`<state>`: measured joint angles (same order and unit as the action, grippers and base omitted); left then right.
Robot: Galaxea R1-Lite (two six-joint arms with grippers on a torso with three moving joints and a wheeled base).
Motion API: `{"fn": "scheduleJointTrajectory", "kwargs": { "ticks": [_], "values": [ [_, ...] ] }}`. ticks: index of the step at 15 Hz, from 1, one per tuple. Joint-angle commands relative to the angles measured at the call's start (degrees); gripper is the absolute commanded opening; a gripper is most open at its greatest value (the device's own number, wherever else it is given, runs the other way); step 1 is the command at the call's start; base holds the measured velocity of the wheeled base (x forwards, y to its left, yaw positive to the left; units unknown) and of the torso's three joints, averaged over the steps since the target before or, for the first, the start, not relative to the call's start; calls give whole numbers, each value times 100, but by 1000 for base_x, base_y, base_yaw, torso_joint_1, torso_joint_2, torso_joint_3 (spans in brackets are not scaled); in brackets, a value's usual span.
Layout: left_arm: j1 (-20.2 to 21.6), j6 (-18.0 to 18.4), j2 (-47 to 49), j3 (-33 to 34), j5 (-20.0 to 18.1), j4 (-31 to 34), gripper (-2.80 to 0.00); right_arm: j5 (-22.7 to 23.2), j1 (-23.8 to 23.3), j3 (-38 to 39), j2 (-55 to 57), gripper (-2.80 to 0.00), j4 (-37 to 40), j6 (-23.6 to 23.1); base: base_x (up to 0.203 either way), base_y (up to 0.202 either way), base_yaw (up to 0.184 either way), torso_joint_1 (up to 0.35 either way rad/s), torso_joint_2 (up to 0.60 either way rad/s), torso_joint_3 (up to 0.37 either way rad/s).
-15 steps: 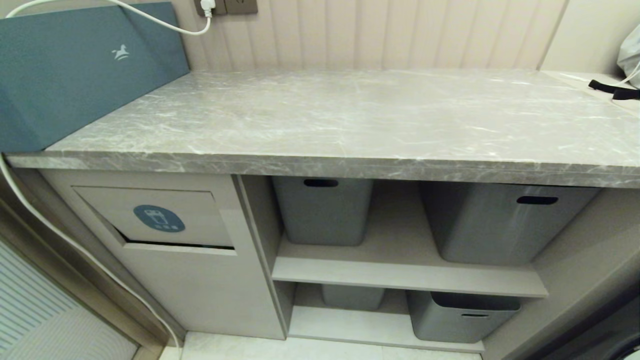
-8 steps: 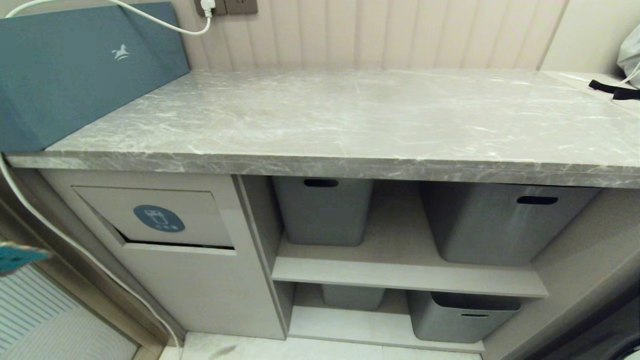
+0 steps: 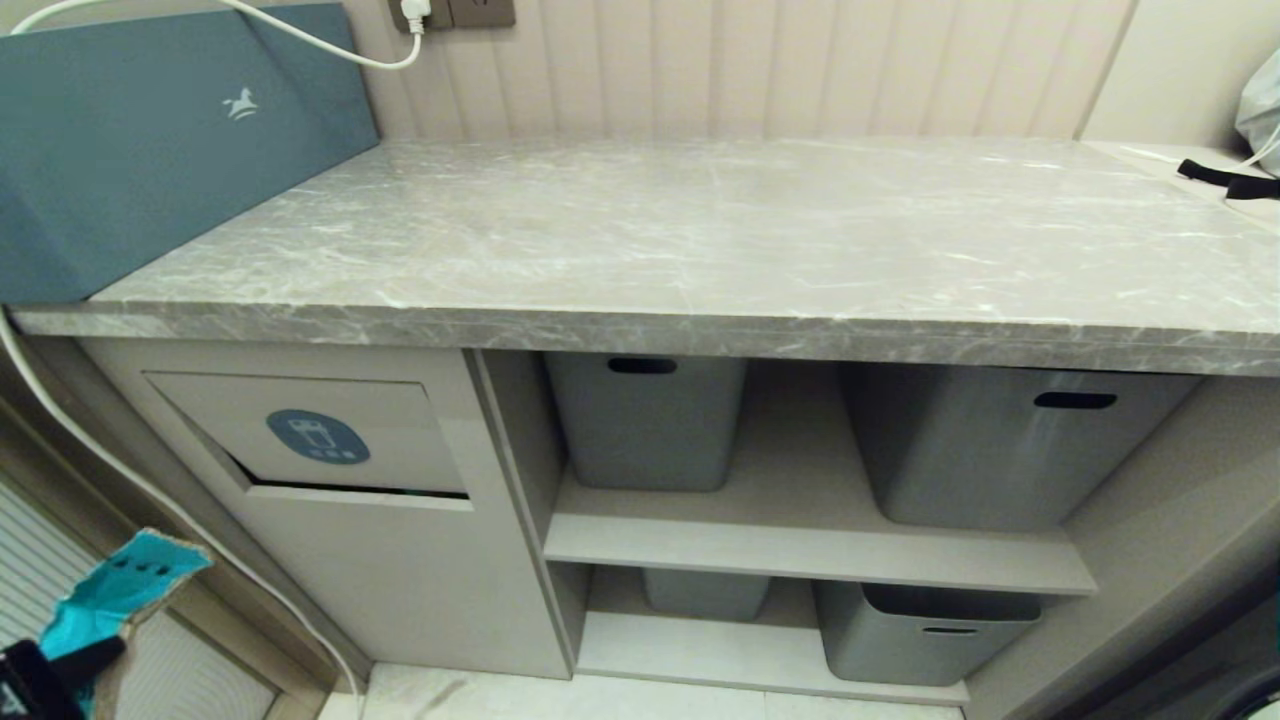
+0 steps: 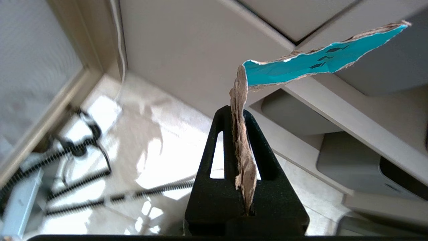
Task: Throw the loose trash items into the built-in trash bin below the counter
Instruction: Put the garbage in the trash can
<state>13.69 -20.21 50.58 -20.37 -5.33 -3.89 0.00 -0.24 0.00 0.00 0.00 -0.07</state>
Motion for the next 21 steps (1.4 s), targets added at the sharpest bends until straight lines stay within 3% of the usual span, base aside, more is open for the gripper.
{"fn": "scheduleJointTrajectory", "kwargs": {
  "ticks": [1,3,9,16,21],
  "values": [
    [62,-116,654,39,23,-309,-280,0,0,0,0,-280,0,-1,0,0,0,0,0,0],
    [68,-38,971,174,64,-908,-280,0,-1,0,0,-280,0,-1,0,0,0,0,0,0],
    [141,939,2633,869,207,-3476,-280,0,-2,0,0,-280,0,-1,0,0,0,0,0,0],
    [157,2077,4825,1003,205,-6276,-280,0,-2,0,0,-280,0,-1,0,0,0,0,0,0],
    [159,2458,6147,893,133,-7838,-280,0,7,0,0,-280,0,-1,0,0,0,0,0,0]
  ]
}}
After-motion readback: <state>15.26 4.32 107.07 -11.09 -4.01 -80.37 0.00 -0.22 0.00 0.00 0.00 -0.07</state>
